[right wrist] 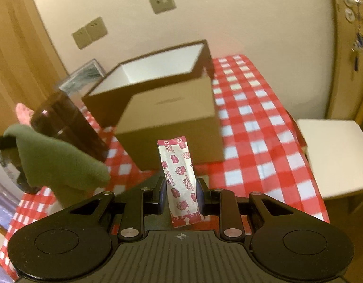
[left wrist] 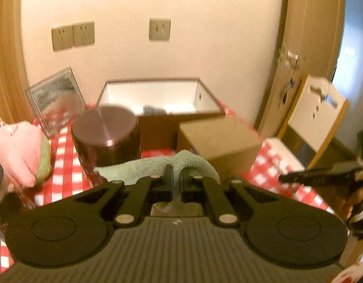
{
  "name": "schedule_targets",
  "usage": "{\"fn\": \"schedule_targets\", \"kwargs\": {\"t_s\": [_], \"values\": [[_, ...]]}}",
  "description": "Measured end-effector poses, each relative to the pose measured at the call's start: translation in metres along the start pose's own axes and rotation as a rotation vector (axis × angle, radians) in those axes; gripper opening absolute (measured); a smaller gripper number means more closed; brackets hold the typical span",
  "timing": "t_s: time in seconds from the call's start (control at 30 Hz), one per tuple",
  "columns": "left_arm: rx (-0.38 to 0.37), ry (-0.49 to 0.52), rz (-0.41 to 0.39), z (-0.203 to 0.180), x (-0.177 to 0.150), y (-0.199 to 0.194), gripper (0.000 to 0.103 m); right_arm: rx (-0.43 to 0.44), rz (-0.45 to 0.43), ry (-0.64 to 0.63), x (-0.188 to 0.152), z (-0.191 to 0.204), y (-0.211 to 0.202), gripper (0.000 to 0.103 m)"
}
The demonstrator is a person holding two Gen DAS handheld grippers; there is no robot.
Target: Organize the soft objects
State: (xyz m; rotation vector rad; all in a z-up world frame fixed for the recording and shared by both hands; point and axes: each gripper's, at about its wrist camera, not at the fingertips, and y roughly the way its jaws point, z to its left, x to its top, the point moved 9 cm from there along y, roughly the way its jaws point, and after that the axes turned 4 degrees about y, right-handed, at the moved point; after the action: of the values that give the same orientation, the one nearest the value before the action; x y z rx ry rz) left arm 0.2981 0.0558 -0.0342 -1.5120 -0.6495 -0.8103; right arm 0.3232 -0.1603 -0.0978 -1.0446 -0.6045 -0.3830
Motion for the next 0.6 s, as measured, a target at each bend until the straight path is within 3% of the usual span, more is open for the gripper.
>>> {"fn": "schedule_targets", "kwargs": {"t_s": [0.27,0.6], "values": [[-0.010,0.005,-0.124,-0.010,0.056,-0.013,0.006,0.047,-0.044,-0.063,0.036,0.013,-0.011,0.026],[-0.037,0.009,-0.161,-0.020,0.109,0.015,0.006,0.106,-0.125,-0.114,0.101,0.022,-0.014,0.027]]}}
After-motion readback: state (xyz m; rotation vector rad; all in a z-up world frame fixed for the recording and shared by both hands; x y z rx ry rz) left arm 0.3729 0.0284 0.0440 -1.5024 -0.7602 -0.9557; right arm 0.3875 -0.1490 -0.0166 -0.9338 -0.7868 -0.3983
